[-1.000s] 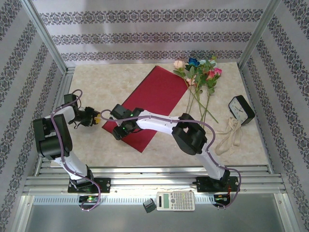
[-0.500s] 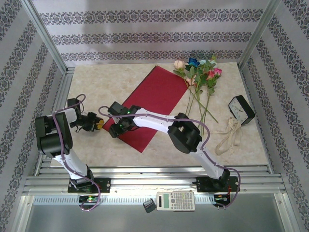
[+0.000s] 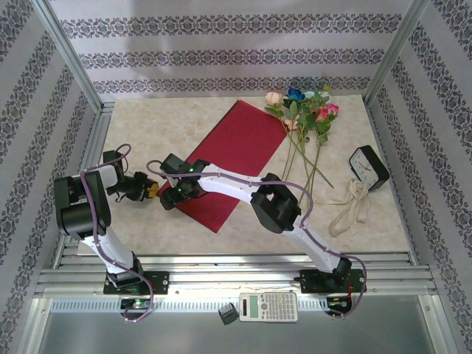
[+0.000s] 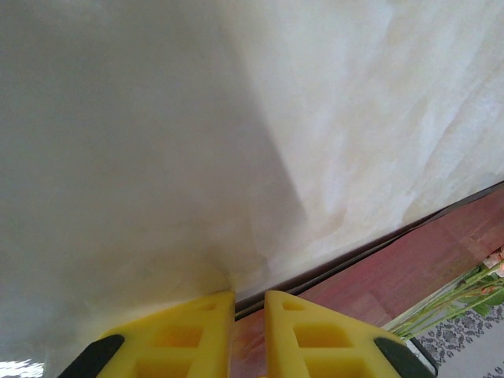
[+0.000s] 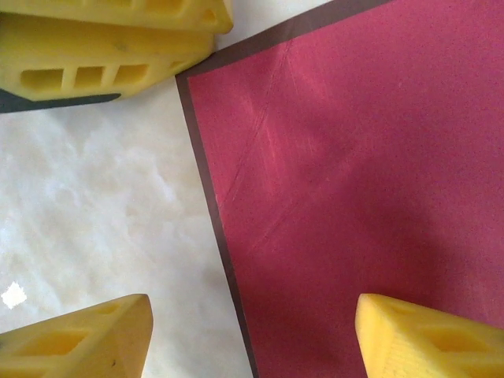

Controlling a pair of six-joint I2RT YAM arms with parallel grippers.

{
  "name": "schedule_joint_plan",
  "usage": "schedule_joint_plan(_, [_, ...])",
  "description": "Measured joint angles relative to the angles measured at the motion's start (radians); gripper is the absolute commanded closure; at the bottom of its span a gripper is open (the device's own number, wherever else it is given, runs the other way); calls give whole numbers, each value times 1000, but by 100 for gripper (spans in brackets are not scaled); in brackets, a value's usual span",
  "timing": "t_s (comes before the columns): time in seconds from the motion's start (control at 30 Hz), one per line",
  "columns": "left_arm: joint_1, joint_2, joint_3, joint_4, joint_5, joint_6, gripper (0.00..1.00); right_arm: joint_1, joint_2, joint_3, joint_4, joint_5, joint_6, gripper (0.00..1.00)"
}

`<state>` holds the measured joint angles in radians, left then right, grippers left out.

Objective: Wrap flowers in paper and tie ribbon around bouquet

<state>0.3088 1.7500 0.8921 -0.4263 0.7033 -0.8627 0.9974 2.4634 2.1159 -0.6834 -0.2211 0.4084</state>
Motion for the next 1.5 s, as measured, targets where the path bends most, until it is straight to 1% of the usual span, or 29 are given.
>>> schedule_joint_plan(0.13, [0, 0, 0, 0, 0, 0, 81, 0, 34, 44, -27, 27, -8, 36])
schedule_joint_plan(0.37, [0, -8, 0, -2, 3, 1, 74, 0, 47, 66, -42, 53, -15, 42])
schedule_joint_plan(0.6, [0, -15, 0, -30, 0, 0, 73, 0, 47, 66, -46, 62, -13, 50])
schedule_joint_plan(0.8, [0, -13, 0, -30, 0, 0, 73, 2, 47, 65, -46, 75, -9, 64])
schedule_joint_plan(0.83, [0, -13, 0, -30, 0, 0, 73, 3, 47, 63, -45, 76, -8, 64])
schedule_joint_plan(0.87, [0, -13, 0, -30, 0, 0, 73, 5, 47, 60, -45, 79, -9, 64])
schedule_joint_plan(0.9, [0, -12, 0, -30, 0, 0, 73, 6, 47, 56, -42, 83, -9, 62])
schedule_joint_plan(0.97, [0, -12, 0, -30, 1, 0, 73, 7, 42, 43, -25, 86, -9, 51])
schedule_joint_plan(1.17, [0, -11, -1, -29, 4, 0, 73, 15, -10, -44, 42, 94, -11, 36])
schedule_joint_plan(1.23, [0, -11, -4, -25, 6, -1, 73, 18, -11, -45, 48, 95, -11, 35])
schedule_joint_plan(1.37, [1, -11, -6, -22, 11, -2, 73, 16, 1, 2, 37, 97, -7, 36])
schedule_joint_plan(1.5, [0, -11, -6, -21, 16, -6, 73, 9, 13, 34, 41, 93, 15, 43])
